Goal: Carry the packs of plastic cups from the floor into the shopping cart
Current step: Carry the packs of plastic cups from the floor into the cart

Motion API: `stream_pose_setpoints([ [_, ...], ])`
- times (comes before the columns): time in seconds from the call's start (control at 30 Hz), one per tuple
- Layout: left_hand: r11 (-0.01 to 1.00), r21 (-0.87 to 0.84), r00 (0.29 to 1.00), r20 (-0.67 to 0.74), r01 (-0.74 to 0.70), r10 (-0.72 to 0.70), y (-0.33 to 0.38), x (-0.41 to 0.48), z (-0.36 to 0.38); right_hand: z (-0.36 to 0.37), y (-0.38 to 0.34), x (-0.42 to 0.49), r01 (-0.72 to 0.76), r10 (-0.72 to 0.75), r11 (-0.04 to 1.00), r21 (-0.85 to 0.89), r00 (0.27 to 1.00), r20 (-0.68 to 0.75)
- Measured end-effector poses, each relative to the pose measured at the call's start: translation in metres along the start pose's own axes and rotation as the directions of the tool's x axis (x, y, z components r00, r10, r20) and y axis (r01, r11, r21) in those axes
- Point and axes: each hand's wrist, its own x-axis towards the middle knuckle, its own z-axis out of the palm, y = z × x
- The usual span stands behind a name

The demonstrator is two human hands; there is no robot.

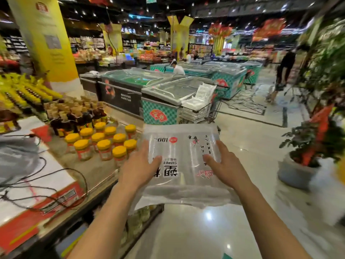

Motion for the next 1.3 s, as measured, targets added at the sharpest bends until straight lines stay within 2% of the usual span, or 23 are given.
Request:
stream_pose_setpoints([
  [0.1, 0.995, -0.055, 0.995, 0.04, -0.088, 0.09, 0.012, 0.078, 0.027, 0.001, 0.012, 0.058, -0.042, 0.04, 0.999, -0.023, 0.996, -0.079],
  [0.33, 0.973, -0.058, 0.959, 0.164, -0.223, 0.229, 0.032, 0.264, 0.082, 0.002, 0.028, 0.187, -0.216, 0.2, 0.976, -0.043, 0.952, -0.232],
  [0.47, 0.942, -0.103, 0.921, 0.201, -0.319, 0.333, 0.059, 0.343, 0.114, -0.002, 0.049, 0.245, -0.303, 0.277, 0.952, -0.041, 0.911, -0.305],
  [0.63, 0.925, -0.112, 0.889, 0.254, -0.363, 0.38, 0.095, 0.433, 0.171, -0.012, 0.092, 0.323, -0.367, 0.335, 0.93, -0.025, 0.874, -0.353],
  [0.87, 0.922, -0.131, 0.882, 0.27, -0.364, 0.386, 0.167, 0.566, 0.264, -0.042, 0.179, 0.467, -0.384, 0.353, 0.923, -0.013, 0.86, -0.369],
  [1.3, 0.943, -0.185, 0.913, 0.255, -0.278, 0.319, 0.281, 0.833, 0.38, -0.106, 0.294, 0.78, -0.334, 0.312, 0.942, -0.025, 0.903, -0.295],
])
